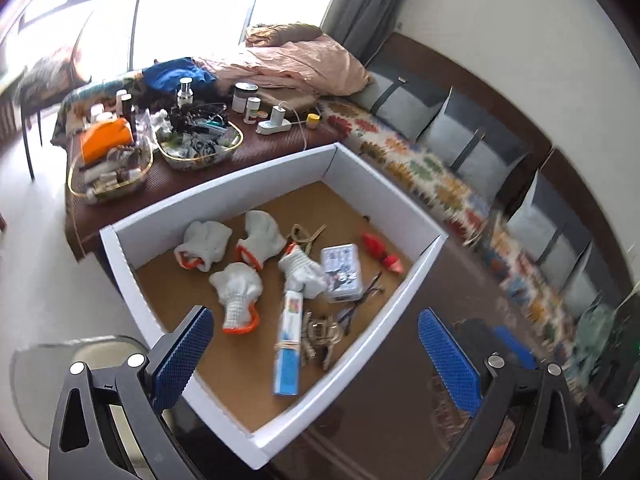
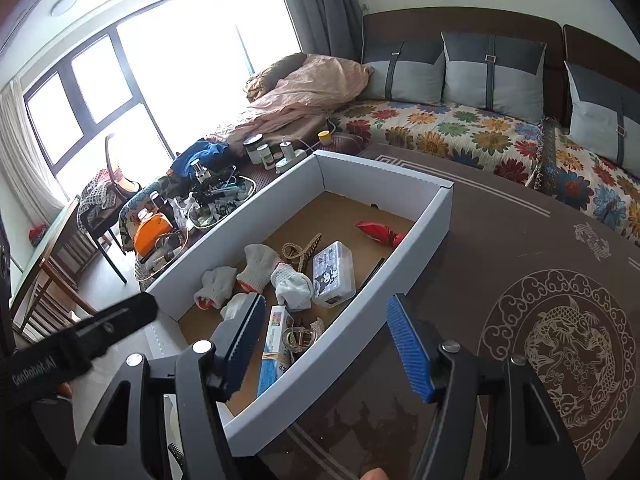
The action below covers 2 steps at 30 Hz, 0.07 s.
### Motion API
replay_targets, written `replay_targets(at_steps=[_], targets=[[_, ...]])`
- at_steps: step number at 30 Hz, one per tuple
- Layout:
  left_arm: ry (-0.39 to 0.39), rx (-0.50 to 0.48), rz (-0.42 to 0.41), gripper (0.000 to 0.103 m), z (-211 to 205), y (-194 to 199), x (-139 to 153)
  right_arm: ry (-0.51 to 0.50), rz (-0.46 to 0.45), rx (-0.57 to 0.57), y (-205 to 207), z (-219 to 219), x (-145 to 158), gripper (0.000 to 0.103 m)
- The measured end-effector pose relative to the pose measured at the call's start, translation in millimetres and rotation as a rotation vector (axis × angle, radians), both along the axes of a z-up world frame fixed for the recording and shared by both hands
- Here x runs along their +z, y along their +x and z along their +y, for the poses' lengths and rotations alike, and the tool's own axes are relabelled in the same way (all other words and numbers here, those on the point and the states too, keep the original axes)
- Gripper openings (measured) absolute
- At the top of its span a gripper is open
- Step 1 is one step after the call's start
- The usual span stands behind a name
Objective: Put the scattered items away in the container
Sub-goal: 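Raise both open tools away above the white box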
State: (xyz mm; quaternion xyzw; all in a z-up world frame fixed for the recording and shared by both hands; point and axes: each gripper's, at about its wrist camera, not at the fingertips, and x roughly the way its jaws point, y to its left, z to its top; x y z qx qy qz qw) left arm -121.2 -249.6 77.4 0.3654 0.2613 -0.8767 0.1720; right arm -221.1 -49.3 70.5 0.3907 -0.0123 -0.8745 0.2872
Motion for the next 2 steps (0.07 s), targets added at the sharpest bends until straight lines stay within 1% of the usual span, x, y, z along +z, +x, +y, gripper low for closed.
replay_targets(at_steps=[2], targets=[[-0.007,0.012,-0.006,0.103,-1.2,0.1,0.4,-0.006,-0.001,-0.006,-0.5,0.2,1.8,0.064]])
